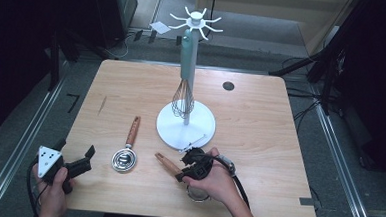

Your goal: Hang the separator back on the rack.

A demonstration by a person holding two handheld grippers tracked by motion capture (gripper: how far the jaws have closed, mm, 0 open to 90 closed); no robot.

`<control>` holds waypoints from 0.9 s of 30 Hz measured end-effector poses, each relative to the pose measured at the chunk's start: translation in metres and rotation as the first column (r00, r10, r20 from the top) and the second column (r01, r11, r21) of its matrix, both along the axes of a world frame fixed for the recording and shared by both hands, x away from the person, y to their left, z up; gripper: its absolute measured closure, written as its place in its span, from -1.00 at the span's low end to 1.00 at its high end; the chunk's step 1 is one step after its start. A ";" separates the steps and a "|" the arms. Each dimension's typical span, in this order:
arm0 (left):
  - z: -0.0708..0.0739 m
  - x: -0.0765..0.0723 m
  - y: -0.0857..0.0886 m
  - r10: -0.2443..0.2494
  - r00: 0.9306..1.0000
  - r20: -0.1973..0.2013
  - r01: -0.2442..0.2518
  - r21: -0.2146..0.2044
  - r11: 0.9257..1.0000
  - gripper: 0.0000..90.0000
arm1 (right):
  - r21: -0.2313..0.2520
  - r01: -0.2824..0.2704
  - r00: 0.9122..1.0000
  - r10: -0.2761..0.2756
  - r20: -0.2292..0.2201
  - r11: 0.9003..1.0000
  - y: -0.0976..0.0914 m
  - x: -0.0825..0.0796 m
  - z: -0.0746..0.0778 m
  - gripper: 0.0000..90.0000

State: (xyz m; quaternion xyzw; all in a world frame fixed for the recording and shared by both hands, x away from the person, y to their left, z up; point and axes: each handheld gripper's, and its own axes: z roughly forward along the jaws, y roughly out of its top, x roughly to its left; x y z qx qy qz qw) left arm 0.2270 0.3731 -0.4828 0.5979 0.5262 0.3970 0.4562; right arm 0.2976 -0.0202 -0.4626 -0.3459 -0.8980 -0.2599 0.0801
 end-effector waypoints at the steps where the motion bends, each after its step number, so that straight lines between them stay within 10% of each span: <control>1: 0.000 0.000 0.000 0.001 1.000 0.002 -0.001 0.001 1.000 -0.97 | 0.009 0.005 1.000 -0.006 0.007 1.000 -0.001 0.000 0.001 0.57; 27: 0.000 0.000 0.000 0.000 1.000 0.002 0.000 0.002 1.000 -0.97 | 0.157 0.158 0.972 -0.181 0.147 0.975 -0.039 0.008 0.020 0.58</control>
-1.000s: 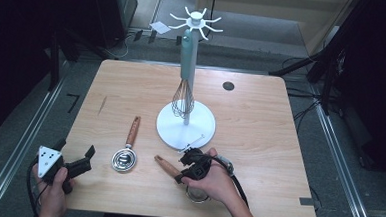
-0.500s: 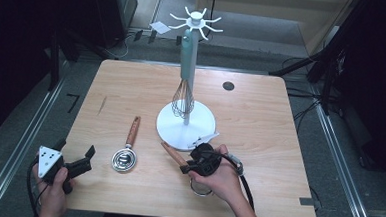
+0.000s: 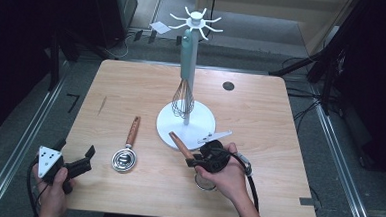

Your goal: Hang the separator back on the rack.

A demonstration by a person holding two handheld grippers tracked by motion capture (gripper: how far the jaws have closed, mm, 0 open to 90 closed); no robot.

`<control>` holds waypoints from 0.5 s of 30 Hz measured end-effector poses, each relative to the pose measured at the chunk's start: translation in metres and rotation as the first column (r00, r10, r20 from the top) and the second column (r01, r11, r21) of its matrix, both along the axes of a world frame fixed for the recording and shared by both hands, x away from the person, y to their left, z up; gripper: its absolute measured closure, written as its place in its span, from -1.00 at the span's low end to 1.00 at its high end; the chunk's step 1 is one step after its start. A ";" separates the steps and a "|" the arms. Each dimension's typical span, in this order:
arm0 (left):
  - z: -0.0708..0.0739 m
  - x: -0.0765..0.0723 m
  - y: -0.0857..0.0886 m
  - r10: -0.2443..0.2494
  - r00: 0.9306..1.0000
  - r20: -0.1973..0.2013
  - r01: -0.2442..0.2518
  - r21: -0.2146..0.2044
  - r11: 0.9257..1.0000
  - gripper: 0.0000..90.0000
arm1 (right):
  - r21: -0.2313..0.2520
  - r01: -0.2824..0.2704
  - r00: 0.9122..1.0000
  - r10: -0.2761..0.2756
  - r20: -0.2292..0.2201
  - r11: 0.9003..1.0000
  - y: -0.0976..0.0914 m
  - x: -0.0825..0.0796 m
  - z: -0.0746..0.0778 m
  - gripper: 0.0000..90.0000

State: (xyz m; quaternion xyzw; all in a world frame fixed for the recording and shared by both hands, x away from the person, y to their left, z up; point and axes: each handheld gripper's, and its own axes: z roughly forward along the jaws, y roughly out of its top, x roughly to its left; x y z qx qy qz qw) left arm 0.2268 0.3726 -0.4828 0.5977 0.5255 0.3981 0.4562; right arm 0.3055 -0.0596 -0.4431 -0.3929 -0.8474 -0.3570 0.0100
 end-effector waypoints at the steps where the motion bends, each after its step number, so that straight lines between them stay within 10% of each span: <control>1: 0.000 0.000 0.000 0.000 1.000 0.000 0.000 0.000 1.000 -0.97 | 0.001 0.005 1.000 -0.005 0.002 1.000 -0.002 0.000 0.000 0.58; 15: 0.000 0.000 0.000 0.000 1.000 0.000 0.000 0.002 1.000 -0.97 | 0.037 0.084 0.995 -0.085 0.045 0.996 -0.023 0.003 0.006 0.58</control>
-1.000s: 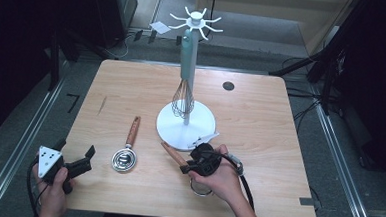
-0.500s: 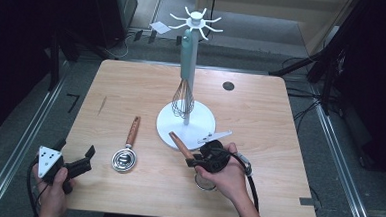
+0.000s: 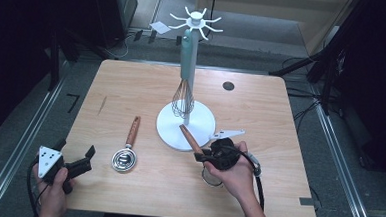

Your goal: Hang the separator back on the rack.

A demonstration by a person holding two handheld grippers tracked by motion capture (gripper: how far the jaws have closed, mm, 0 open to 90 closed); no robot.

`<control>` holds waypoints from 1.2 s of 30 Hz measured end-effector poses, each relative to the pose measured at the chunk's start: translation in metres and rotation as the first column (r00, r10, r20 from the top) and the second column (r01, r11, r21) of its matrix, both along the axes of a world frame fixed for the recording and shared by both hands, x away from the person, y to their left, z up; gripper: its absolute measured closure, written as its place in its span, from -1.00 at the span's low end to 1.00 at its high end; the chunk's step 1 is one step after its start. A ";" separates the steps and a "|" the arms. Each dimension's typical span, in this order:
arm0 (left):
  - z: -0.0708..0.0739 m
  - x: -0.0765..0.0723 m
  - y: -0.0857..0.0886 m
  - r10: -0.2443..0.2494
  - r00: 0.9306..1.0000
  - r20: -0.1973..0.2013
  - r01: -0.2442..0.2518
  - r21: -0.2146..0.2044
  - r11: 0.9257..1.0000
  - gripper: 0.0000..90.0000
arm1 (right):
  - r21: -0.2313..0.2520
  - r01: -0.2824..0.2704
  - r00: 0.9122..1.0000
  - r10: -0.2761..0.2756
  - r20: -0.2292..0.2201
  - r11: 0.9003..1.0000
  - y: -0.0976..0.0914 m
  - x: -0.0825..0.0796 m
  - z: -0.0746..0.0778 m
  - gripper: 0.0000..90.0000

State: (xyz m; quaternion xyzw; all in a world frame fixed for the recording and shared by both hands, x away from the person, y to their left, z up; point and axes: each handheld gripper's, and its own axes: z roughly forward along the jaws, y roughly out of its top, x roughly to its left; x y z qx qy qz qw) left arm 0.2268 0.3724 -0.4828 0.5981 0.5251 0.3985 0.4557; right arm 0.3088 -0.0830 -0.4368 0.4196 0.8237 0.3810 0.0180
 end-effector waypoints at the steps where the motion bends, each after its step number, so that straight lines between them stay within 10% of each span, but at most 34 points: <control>1: 0.000 0.000 0.000 -0.001 1.000 0.000 0.001 0.000 1.000 -0.97 | 0.010 0.017 1.000 -0.017 0.004 1.000 -0.004 0.000 0.001 0.58; 20: 0.000 0.000 0.000 0.000 1.000 0.000 0.000 0.004 1.000 -0.97 | 0.066 0.140 0.983 -0.147 0.110 0.988 -0.027 0.000 0.014 0.58; 36: 0.000 0.000 0.000 0.000 1.000 0.002 0.000 0.001 1.000 -0.97 | 0.151 0.230 0.928 -0.264 0.265 0.961 -0.034 -0.006 0.030 0.58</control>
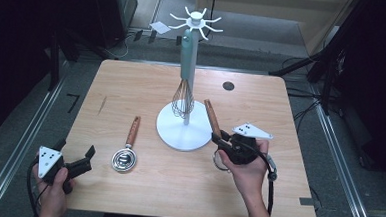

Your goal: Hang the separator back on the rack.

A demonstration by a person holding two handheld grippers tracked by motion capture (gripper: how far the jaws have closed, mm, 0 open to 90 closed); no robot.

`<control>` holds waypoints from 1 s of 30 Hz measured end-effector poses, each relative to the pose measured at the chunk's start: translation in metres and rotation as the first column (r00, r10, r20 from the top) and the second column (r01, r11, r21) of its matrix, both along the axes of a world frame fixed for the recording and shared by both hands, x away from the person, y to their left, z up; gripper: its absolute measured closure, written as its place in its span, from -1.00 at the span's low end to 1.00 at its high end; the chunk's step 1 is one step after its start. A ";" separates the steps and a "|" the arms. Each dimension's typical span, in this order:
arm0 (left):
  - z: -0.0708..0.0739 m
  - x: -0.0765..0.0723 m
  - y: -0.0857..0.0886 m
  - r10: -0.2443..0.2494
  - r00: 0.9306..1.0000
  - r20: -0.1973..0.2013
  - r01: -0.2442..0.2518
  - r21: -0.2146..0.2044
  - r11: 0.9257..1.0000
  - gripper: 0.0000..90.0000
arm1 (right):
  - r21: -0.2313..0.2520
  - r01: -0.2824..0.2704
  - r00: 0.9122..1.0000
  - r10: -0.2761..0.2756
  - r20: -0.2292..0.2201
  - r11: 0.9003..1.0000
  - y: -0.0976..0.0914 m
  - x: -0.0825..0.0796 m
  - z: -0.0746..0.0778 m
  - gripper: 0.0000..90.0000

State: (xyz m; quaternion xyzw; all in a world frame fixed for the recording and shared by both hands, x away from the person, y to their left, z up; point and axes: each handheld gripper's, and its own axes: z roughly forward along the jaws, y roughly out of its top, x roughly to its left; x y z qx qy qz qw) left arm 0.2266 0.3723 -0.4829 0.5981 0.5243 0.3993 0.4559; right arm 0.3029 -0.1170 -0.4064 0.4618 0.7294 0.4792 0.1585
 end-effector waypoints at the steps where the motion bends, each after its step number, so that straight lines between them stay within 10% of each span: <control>1: 0.000 0.000 0.000 0.002 1.000 -0.001 -0.002 -0.002 1.000 -0.97 | 0.014 0.001 1.000 -0.001 0.012 1.000 0.000 -0.001 0.003 0.57; 30: 0.000 0.000 0.000 0.001 1.000 0.000 -0.001 -0.001 1.000 -0.97 | 0.114 -0.017 0.970 -0.012 0.244 0.993 0.010 -0.010 0.037 0.57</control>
